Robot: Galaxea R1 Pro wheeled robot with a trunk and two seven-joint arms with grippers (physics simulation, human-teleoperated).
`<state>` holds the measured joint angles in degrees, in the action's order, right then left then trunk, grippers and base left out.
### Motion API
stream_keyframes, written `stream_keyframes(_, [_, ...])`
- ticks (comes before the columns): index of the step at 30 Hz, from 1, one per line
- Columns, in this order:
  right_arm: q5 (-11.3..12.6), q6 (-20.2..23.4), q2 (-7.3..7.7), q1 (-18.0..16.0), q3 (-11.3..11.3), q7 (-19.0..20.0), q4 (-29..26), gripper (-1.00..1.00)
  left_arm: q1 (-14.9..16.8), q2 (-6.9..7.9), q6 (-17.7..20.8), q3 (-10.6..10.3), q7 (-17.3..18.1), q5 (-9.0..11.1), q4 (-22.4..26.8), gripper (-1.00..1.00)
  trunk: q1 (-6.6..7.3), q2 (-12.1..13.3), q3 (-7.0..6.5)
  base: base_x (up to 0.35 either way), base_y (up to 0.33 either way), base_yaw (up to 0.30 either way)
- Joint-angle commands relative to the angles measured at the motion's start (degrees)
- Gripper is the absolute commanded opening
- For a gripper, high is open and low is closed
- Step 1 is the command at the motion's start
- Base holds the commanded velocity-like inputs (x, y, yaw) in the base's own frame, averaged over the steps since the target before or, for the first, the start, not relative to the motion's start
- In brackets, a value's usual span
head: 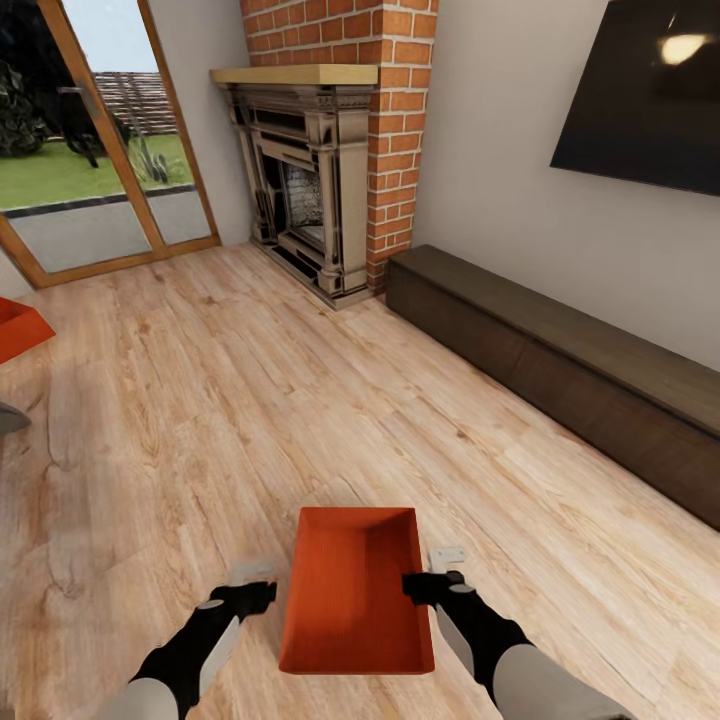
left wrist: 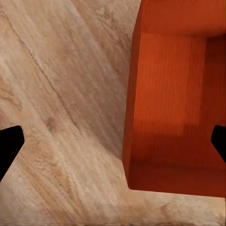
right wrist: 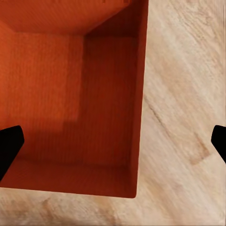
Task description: Move the two storage containers from the living room to the garage. In the garage, place one container on the floor and stack the other container on top of it (either order is fine).
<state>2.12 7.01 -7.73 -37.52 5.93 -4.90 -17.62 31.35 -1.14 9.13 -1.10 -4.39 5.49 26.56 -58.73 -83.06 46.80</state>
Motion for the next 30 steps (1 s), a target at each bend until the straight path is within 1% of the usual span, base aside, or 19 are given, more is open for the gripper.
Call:
stream_keyframes(1, [0.3, -0.6, 0.11, 0.0, 0.5, -0.4, 0.3, 1.0, 0.0, 0.05, 0.0, -0.2, -0.3, 0.5, -1.1, 1.0, 0.0, 0.0, 0.04, 0.0, 0.0, 0.0])
stream_keyframes(3, [0.4, -1.4, 0.15, 0.0, 0.4, -0.4, 0.6, 1.0, 0.0, 0.04, -0.6, -0.2, -0.3, 0.4, -2.3, 1.0, 0.0, 0.0, 0.04, 0.0, 0.0, 0.0])
stream_keyframes(9, [0.7, -2.4, 0.17, 0.0, 0.2, -0.4, 1.2, 1.0, 0.0, 0.11, -1.7, -0.3, -0.2, 0.5, -3.9, 1.0, 0.0, 0.0, 0.04, 0.0, 0.0, 0.0])
stream_keyframes(13, [0.7, -2.8, 0.02, 0.0, 0.1, -0.4, 3.6, 1.0, 0.0, -0.03, -1.9, -0.2, -0.2, 0.5, -4.7, 1.0, 0.0, 0.0, 0.04, 0.0, 0.0, 0.0])
stream_keyframes(18, [0.7, -5.6, 0.14, 0.0, 0.1, -0.4, 6.0, 1.0, 0.0, -0.34, -2.6, -0.1, -0.3, 0.5, -6.2, 1.0, 0.0, 0.0, 0.04, 0.0, 0.0, 0.0])
stream_keyframes(22, [0.6, -6.7, 0.22, 0.0, 0.2, -0.4, 6.4, 1.0, 0.0, -0.52, -5.0, 0.0, -0.3, 0.5, -6.7, 1.0, 0.0, 0.0, 0.04, 0.0, 0.0, 0.0])
stream_keyframes(25, [0.5, -7.1, 0.21, 0.0, 0.2, -0.4, 6.6, 1.0, 0.0, -1.05, -7.0, 0.0, -0.3, 0.5, -6.9, 1.0, 0.0, 0.0, 0.04, 0.0, 0.0, 0.0])
stream_keyframes(30, [0.5, -7.3, 0.12, 0.0, 0.2, -0.4, 6.6, 1.0, 0.0, -1.39, -8.0, -0.2, -0.3, 0.1, -7.0, 1.0, 0.0, 0.0, 0.04, 0.0, 0.0, 0.0])
